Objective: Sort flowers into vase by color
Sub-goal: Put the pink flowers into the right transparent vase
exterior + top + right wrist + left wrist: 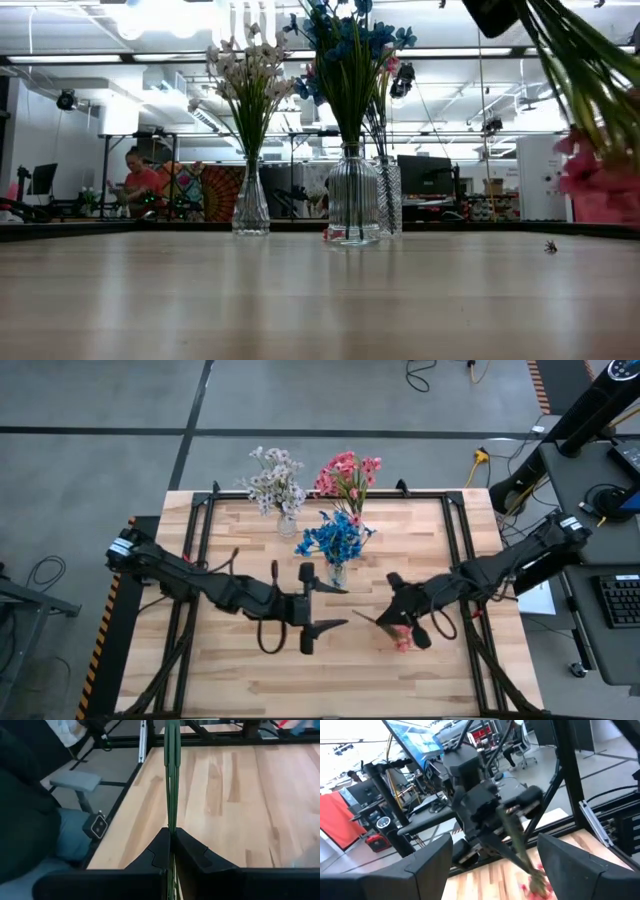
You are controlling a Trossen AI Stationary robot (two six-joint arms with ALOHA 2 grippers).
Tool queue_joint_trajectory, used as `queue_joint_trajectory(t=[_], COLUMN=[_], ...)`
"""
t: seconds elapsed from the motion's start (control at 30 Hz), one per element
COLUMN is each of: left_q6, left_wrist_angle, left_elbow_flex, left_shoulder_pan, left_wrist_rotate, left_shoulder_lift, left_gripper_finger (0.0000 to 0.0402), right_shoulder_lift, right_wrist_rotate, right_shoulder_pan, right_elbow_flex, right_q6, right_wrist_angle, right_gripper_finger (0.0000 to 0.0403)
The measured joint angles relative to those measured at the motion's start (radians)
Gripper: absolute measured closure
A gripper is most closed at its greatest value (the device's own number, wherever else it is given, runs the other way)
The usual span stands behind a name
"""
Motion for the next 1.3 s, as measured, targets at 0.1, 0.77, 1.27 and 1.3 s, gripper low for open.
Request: queue_joint_trajectory(t=[0.1,0.77,1.27,1.3], left_q6=[-0.001,0.02,0.141,0.166], left_wrist_angle=[0.0,0.025,0.028,0.027], left_elbow_flex=[0.02,-0.009,-0.011,-0.014], left_shoulder_pan=[0.001,0.007,0.01,0.01], left_wrist_rotate=[0.0,0.061,0.107,0.131], left_shoulder_lift=[0.027,0.041,0.041,0.041], left_gripper_finger=[0.013,0.0338,0.04,0.04], right_shoulder_lift=[0.057,0.142,0.091,0.08], right_wrist_rotate=[0.016,0.099,0.202,0.219], right_shoulder_pan=[0.006,0.005,0.005,0.005], right_elbow_flex=[0.02,0.093,0.113,0.116], right_q6=[-0.023,-0.064,0.04,0.06], right_wrist_angle=[0.021,0.017,-0.037,-0.053], right_gripper_finger=[0.039,0.039,0.0343,0.0333])
